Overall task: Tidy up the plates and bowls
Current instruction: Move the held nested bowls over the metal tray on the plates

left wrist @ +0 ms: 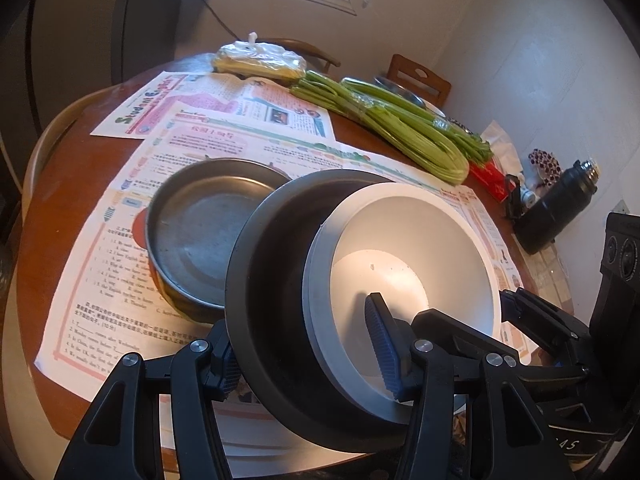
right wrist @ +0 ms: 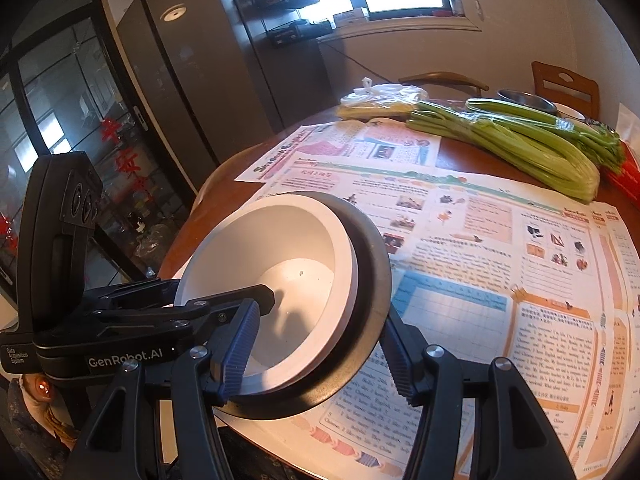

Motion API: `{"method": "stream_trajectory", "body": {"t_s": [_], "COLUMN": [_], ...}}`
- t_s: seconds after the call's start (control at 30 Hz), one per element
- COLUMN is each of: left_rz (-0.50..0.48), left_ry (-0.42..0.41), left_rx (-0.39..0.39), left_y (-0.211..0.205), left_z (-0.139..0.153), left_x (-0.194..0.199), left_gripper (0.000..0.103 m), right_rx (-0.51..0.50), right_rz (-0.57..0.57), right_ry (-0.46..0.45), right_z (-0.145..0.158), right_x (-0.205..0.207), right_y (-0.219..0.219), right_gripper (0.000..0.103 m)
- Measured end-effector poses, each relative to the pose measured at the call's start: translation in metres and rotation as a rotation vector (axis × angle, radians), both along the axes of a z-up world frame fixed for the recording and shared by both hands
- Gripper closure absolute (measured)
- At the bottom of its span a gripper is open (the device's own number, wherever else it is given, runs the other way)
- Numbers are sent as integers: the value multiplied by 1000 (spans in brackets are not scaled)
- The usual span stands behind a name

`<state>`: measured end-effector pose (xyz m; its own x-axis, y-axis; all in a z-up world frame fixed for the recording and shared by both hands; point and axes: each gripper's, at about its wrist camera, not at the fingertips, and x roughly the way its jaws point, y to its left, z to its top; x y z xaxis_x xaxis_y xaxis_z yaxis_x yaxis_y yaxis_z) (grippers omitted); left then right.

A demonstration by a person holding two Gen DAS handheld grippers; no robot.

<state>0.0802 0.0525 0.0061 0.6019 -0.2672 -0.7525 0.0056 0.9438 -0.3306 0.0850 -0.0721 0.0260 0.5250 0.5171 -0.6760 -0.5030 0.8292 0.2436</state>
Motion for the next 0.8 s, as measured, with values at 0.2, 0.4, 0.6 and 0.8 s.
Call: {"method": "stream_trajectory", "body": {"t_s": [0.2,0.4,0.6,0.8], "left_rz": [14,26,35,44], "left_ry": [-12,-23,-35,-42], "left_rx": [-1,-1,19,29], "left_y": [9,18,24,32], "left_z": [3,6,10,14], "left_x": [1,4,9,17], "left_gripper": [47,47,47,47], "right_rx": [-2,-9,-1,1], "right_rz": [17,29,43,57], "right_ry": [-12,-25,-28,-30], "right_z": [4,7,9,12], "right_x": [3,8,13,23], "right_y": [9,19,25,33], "right_gripper": [43,43,43,43]}}
